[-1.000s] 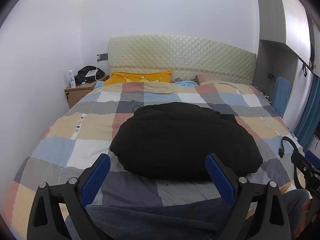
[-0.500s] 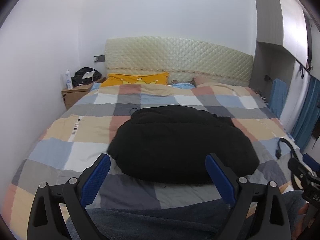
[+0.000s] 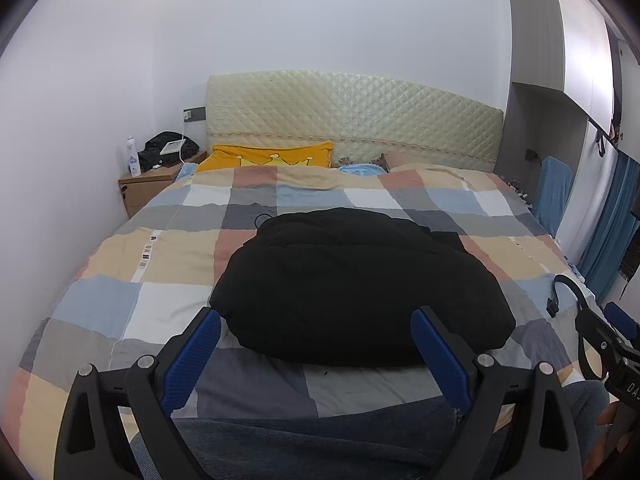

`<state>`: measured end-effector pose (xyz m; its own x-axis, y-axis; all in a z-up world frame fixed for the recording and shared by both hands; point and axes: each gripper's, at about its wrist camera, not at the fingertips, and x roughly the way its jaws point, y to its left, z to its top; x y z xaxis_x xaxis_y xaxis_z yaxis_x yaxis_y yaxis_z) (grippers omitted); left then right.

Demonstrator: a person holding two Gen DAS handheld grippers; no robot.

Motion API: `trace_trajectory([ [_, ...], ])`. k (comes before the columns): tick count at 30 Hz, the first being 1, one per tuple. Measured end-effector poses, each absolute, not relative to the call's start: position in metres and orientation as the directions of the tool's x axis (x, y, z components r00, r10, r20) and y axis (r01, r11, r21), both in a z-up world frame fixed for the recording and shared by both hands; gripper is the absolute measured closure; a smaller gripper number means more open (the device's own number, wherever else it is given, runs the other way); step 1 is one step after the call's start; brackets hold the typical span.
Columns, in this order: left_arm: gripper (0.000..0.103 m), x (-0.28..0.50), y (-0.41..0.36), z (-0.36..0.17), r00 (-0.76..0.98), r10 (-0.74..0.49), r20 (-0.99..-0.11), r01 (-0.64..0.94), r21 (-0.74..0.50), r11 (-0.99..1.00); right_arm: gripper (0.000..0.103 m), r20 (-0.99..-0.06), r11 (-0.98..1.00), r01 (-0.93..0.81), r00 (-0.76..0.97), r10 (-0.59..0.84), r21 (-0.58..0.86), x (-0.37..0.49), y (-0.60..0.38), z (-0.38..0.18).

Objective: Fold large clothes

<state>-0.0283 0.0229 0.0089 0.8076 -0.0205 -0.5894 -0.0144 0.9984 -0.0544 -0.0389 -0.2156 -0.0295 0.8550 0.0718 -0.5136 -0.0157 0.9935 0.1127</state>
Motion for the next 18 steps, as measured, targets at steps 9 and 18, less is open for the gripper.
trace_trajectory([
  [9, 0.006, -0.0266, 0.0230, 0.0093, 0.807, -0.018, -0.591, -0.012, -0.046, 0.999, 0.000, -0.516, 0.994, -0.008, 0.854, 0.064, 0.109, -0.0368, -0.2145, -0.0283],
  [18, 0.006, -0.0245, 0.0206, 0.0102, 0.800, -0.035, -0.599, 0.006, -0.050, 0.999, 0.000, -0.519, 0.993, -0.003, 0.852, 0.065, 0.120, -0.0366, -0.2121, -0.0303],
])
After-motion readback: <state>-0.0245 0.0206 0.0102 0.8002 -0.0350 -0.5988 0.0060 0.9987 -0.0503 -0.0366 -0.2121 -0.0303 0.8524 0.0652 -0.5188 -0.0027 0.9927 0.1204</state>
